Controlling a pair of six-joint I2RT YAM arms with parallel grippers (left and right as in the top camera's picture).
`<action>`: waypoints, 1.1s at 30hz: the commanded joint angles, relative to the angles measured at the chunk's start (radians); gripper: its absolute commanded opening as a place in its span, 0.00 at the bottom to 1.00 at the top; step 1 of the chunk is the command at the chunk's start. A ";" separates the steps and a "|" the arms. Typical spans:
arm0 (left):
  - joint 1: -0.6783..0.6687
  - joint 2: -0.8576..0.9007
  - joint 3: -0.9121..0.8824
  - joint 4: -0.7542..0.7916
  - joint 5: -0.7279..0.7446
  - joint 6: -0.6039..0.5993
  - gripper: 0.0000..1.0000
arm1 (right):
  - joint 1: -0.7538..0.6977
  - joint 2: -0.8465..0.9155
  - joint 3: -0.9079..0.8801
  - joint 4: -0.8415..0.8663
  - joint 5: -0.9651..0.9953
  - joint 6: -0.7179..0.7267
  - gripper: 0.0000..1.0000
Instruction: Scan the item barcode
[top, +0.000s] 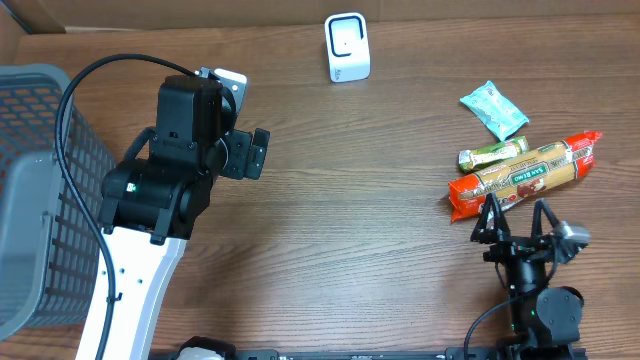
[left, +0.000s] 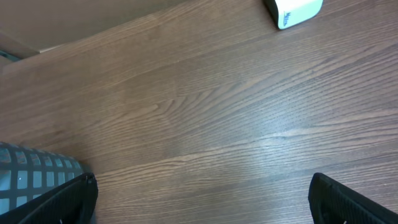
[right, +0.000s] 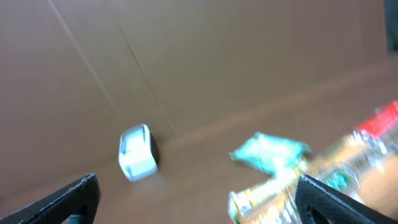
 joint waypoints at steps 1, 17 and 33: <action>-0.001 0.003 0.008 0.001 -0.010 0.016 0.99 | 0.005 -0.005 -0.010 -0.006 0.010 0.006 1.00; -0.001 0.003 0.008 0.001 -0.010 0.016 1.00 | 0.006 0.012 -0.010 -0.013 0.010 0.006 1.00; -0.001 0.003 0.008 0.001 -0.010 0.016 1.00 | 0.006 0.020 -0.010 -0.013 0.010 0.006 1.00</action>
